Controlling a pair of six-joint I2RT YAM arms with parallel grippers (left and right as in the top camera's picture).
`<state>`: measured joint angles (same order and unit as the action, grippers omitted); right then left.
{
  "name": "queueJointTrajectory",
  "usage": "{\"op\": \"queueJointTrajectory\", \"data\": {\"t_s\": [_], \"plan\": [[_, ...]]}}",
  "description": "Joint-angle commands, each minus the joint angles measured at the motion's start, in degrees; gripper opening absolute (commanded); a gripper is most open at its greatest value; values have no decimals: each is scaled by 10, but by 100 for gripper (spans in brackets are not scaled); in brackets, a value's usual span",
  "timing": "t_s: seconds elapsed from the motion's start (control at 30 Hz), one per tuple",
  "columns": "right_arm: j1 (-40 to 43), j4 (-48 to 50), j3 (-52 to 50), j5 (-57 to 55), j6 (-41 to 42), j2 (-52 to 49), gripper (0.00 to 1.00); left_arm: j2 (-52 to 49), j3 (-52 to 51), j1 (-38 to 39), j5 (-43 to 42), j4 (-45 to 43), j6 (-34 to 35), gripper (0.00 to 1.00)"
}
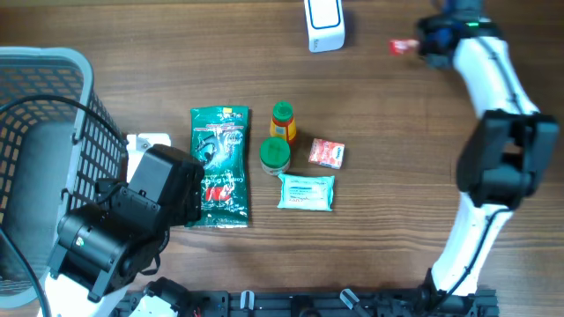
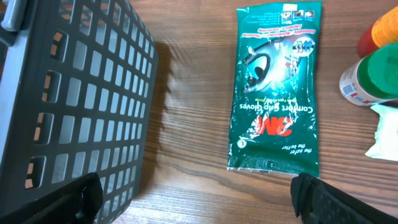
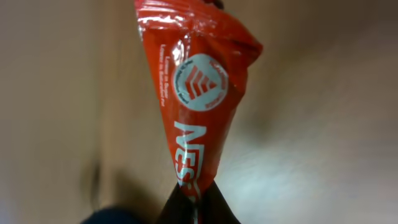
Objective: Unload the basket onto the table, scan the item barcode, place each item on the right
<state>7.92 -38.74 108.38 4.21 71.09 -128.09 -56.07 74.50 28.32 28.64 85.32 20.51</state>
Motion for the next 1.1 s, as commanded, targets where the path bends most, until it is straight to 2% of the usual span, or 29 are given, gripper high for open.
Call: {"op": "queueJointTrajectory", "data": {"t_s": [0.0, 0.1, 0.2, 0.33, 0.4, 0.5, 0.63, 0.67, 0.77, 0.9, 1.07], "plan": [[72, -78, 8, -50, -23, 17, 5, 0, -2, -5, -1, 0, 10, 100], [134, -146, 8, -133, -30, 17, 5, 0, -2, -5, -1, 0, 10, 100], [198, -186, 8, -226, -85, 17, 5, 0, -2, -5, -1, 0, 10, 100], [271, -213, 5, -292, -151, 14, 6, 0, -2, -5, -1, 0, 10, 100], [304, -214, -3, -291, -175, 13, 15, 0, -2, -5, -1, 0, 10, 100], [346, -216, -14, -283, -189, 12, 38, 0, -2, -5, -1, 0, 10, 100], [380, -218, -15, -216, -242, 12, 65, 0, -2, -5, -1, 0, 10, 100], [385, -221, -15, -174, -261, 13, 68, 0, -2, -5, -1, 0, 10, 100], [384, -236, -15, -69, -308, 21, 70, 0, -2, -5, -1, 0, 10, 100], [357, -277, -15, -15, -321, 41, 70, 0, -2, -5, -1, 0, 10, 100], [276, -336, -15, 66, -389, 73, 69, 0, -2, -5, -1, 0, 10, 100]]}}
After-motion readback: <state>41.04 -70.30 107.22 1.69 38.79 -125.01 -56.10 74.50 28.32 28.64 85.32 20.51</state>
